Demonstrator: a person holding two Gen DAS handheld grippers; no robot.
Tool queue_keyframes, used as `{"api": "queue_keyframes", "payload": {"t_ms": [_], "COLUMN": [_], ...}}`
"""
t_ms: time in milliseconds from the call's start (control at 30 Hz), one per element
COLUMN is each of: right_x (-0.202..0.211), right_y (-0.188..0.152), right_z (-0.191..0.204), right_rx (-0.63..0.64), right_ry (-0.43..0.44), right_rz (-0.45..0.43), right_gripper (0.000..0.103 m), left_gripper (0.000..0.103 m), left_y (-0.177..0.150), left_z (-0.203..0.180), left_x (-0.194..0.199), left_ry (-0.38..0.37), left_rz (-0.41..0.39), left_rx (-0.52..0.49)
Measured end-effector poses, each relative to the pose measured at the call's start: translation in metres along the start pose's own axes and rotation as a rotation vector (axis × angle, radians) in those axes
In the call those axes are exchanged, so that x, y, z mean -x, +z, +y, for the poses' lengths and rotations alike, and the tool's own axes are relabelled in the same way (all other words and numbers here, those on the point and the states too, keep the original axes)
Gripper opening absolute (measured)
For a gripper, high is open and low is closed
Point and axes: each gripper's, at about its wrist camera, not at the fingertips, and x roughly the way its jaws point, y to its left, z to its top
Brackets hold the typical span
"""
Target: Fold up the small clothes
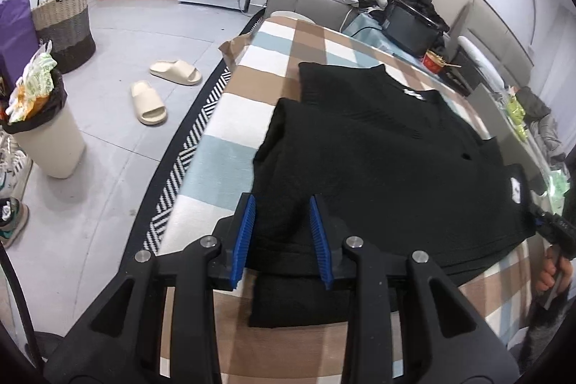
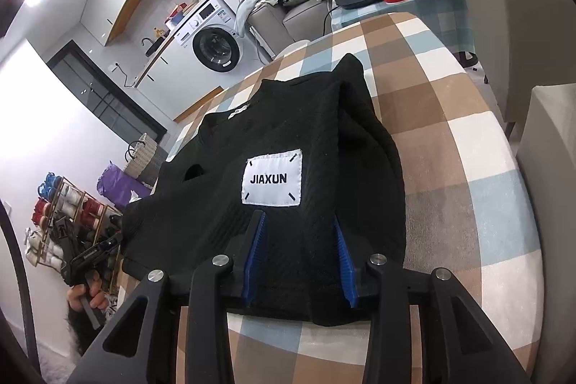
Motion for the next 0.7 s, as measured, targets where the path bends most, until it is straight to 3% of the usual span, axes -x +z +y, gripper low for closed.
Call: {"api": "queue_keyframes", "payload": {"t_ms": [200,367,433,600,667,700], "right_x": [0.002,0.003,0.003,0.003,0.003,0.004], "right_y": [0.000,-0.001,0.000,0.000,0.000,-0.001], "right_z": [0.001,0.002,0.002,0.001,0.001,0.000], "right_rx": [-0.001,-0.002,-0.002,0.000,-0.002,-0.004], "right_ry": [-0.006,-0.011,-0.011,-0.008,-0.007,-0.007], "right_rz": [0.005,0.006,0.005,0.011,0.012,0.012], "right_gripper": [0.040,0.040,0.040,0.041,0.041,0.041], "left_gripper": [0.034,0.035,0.045,0.046,0.038,0.026], "left_y": [0.000,0.001,0.000,-0.001,-0.002,-0.002], "left_z": [0.011,0.015,0.019,0.027,0.025,0.023], "left_x": [-0.022,-0.027,-0.027,-0.031,-0.030,-0.027], "left_ry": [0.021,0.025,0.034,-0.019,-0.032,-0.014], "left_rz": [0.051,0.047,0.050,0.068,0.056,0.036], "left_rx": [0.009,0.027,0.038,0.099,0.117,0.123]}}
